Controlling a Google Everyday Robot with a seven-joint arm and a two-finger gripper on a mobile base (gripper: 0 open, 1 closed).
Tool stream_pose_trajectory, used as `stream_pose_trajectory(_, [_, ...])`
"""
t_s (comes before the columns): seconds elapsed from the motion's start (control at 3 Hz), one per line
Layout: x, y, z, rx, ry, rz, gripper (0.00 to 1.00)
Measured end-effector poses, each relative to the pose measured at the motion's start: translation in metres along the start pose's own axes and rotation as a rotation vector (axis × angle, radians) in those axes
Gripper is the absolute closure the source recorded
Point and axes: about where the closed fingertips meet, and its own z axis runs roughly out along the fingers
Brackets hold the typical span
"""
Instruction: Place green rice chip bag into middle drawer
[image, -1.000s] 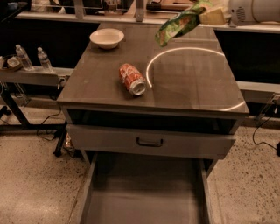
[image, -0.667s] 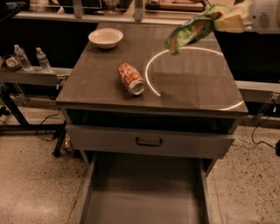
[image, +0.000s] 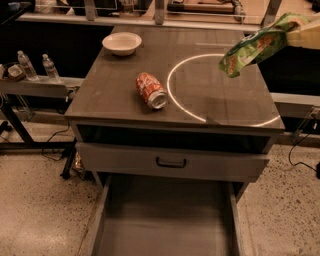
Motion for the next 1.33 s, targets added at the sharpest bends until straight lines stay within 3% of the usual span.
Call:
stream_pose_trajectory(0.33, [0.028,-0.002,-0.034,-0.018,0.04,0.028,1.0])
stream_pose_trajectory(0.67, [0.081,0.011,-0.106,-0.046,0.099,0.057,1.0])
stream_pose_trajectory(1.0, [0.144,0.032,-0.15,-0.066,0.175,0.053,1.0])
stream_pose_trajectory(1.33, [0.144,0.032,-0.15,-0.066,0.175,0.053,1.0])
